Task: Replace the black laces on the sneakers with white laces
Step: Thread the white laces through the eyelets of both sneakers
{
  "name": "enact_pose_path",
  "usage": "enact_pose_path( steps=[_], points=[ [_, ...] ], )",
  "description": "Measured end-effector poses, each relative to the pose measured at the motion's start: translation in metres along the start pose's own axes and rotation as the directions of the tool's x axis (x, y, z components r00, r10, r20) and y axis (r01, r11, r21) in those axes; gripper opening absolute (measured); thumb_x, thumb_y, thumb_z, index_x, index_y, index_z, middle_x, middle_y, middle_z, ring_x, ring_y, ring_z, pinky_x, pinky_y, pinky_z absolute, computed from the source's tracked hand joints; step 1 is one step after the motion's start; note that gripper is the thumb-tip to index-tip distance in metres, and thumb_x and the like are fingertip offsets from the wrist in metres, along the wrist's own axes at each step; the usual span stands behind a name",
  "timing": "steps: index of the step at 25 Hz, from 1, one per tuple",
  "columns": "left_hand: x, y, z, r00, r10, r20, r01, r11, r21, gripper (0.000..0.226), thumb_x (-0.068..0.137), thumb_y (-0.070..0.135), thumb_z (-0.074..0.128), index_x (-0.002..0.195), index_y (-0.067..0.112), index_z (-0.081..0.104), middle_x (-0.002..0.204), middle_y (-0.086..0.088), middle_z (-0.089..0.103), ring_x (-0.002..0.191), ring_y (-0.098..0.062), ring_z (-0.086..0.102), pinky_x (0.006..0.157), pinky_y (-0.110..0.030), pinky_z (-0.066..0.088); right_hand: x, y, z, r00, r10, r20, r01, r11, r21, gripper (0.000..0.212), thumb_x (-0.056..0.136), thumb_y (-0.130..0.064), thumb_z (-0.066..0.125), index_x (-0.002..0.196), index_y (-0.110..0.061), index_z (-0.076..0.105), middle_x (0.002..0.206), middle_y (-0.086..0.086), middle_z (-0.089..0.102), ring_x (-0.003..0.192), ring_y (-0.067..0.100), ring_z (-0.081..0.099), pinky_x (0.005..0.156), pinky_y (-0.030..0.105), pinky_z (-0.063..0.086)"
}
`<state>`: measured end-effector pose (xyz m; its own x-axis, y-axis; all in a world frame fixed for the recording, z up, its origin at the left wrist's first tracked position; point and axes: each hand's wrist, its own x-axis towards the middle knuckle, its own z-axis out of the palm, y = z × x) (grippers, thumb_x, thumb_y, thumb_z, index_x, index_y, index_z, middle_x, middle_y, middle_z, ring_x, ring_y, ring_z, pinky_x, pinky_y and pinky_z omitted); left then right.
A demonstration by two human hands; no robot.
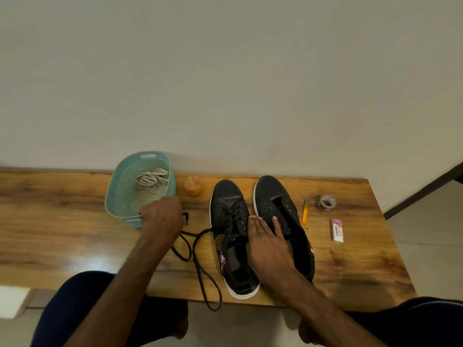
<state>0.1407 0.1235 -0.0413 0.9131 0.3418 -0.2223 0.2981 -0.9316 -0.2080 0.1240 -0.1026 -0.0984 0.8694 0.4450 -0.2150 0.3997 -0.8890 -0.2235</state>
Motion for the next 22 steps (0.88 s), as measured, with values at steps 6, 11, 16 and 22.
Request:
enact_pose_path(
  steps=[6,11,16,22],
  points=[
    [-0.005,0.031,0.008,0.948,0.304,0.091,-0.199,0.791,-0.578,0.046,0.08,0.057,0.07,0.108,0.022,0.058,0.1,0.005,0.066,0.09,-0.015,0.063,0.079,-0.034,0.052,0.017,0.011,-0.011,0.98,-0.08,-0.182,0.143,0.92,0.364,0.046,0.105,-0.041,0.033,0.146,-0.022,0.044,0.143,-0.005,0.047,0.128,0.011,0.039,0.113,0.036,0.033],
    [-0.017,0.055,0.027,0.9,0.424,0.103,-0.292,0.762,-0.578,0.035,0.084,0.048,0.069,0.078,0.015,0.057,0.072,-0.001,0.065,0.068,-0.022,0.064,0.06,-0.032,0.05,0.02,0.011,-0.005,0.984,-0.119,-0.13,0.158,0.923,0.35,0.028,0.102,-0.034,0.047,0.124,-0.021,0.058,0.122,-0.006,0.047,0.11,0.011,0.041,0.094,0.026,0.043],
    [-0.022,0.052,0.024,0.954,0.281,0.103,-0.139,0.722,-0.678,0.042,0.082,0.035,0.076,0.106,0.009,0.054,0.09,-0.008,0.068,0.07,-0.023,0.068,0.056,-0.032,0.055,0.022,0.016,-0.007,0.988,-0.079,-0.132,0.134,0.865,0.484,0.019,0.096,-0.008,0.052,0.089,-0.025,0.049,0.098,-0.01,0.044,0.093,0.01,0.045,0.078,0.032,0.045],
    [-0.024,0.052,0.023,0.917,0.361,0.168,-0.163,0.725,-0.669,0.042,0.08,0.045,0.077,0.085,0.004,0.072,0.081,-0.011,0.073,0.069,-0.021,0.071,0.056,-0.027,0.051,0.023,0.009,0.0,0.985,-0.09,-0.147,0.148,0.878,0.456,0.01,0.099,-0.026,0.055,0.107,-0.024,0.06,0.108,-0.007,0.045,0.103,0.01,0.043,0.09,0.026,0.041]
  ],
)
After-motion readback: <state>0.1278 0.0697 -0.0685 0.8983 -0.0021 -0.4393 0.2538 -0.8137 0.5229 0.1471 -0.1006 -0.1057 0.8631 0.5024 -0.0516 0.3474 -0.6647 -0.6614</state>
